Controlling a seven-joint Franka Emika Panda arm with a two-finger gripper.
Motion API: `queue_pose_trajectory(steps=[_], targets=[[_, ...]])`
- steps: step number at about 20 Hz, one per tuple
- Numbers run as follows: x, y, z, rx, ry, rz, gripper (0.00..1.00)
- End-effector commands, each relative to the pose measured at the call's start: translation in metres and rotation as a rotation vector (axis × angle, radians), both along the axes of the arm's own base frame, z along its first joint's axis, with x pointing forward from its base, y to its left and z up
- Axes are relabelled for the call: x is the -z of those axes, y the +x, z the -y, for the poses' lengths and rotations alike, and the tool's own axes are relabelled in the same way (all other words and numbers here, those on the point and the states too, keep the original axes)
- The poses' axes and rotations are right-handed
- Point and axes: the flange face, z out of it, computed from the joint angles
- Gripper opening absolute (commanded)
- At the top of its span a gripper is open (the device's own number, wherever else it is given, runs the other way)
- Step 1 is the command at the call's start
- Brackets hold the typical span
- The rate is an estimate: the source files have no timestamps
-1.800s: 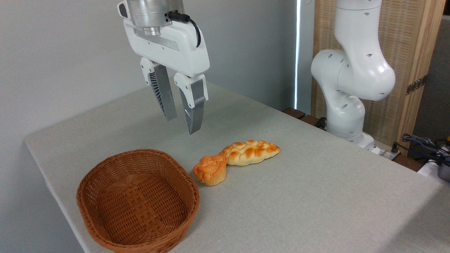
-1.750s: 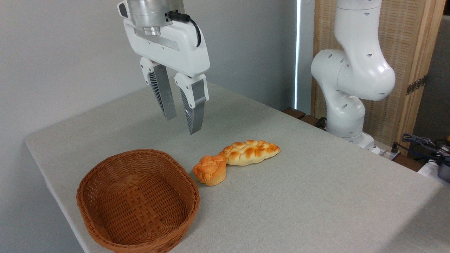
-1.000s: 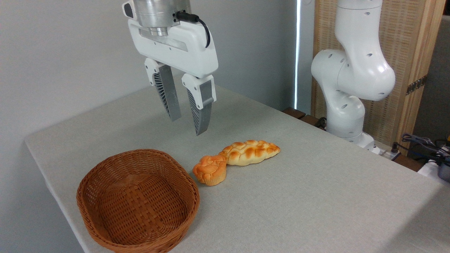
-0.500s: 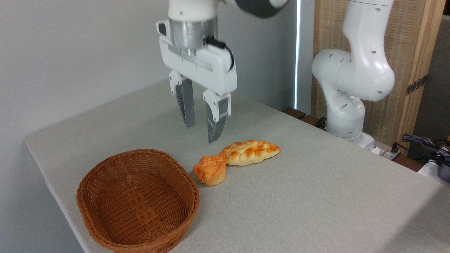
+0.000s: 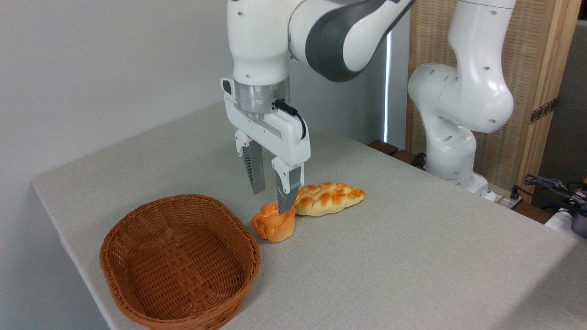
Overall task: Put bread into the basket
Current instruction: 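Lower the gripper around the small orange bun and close on it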
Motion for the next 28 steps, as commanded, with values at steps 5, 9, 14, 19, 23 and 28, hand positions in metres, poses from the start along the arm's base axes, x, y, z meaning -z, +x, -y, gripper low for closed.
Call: queue_pose_trajectory(steps=[5, 9, 14, 19, 23, 28], targets=[[0.036, -0.01, 0.006, 0.035, 0.005, 0.019, 0.94], [0.051, -0.012, 0.014, 0.049, 0.007, 0.029, 0.8], [0.057, -0.012, 0.017, 0.056, 0.007, 0.018, 0.24], [0.057, -0.012, 0.017, 0.054, 0.006, 0.015, 0.22], [0.058, -0.013, 0.017, 0.056, 0.007, 0.007, 0.22], [0.054, -0.012, 0.018, 0.055, 0.006, 0.01, 0.22]])
